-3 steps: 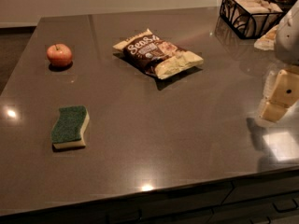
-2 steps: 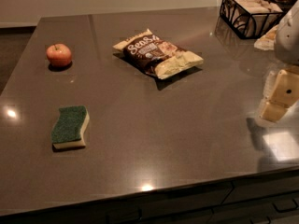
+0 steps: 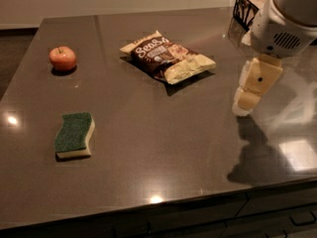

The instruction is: Move brown chip bag near sponge

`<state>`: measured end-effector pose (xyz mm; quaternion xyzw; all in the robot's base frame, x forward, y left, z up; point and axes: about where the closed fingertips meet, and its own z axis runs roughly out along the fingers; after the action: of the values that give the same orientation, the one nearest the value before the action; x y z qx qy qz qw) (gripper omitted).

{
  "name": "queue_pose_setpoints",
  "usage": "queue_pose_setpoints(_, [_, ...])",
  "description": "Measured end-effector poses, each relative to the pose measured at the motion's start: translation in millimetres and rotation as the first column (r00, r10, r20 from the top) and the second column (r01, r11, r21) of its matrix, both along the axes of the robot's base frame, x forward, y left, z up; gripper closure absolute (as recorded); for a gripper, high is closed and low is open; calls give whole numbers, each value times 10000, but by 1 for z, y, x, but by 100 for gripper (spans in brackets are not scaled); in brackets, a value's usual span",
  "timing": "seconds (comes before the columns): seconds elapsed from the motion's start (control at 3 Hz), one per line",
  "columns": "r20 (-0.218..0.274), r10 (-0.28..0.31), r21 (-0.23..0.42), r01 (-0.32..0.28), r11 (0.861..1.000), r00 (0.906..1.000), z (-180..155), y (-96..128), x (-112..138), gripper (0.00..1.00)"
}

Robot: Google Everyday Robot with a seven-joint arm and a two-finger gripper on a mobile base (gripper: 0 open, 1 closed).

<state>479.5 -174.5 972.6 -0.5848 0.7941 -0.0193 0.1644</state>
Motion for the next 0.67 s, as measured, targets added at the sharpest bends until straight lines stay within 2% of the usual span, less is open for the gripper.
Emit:
queue_pose_setpoints(0.33, [185, -774, 566, 762, 9955, 9968, -5, 36, 36, 0])
queue_pose_setpoints(0.67, [351, -1479, 1276, 1424, 9816, 9884, -10, 70, 71, 0])
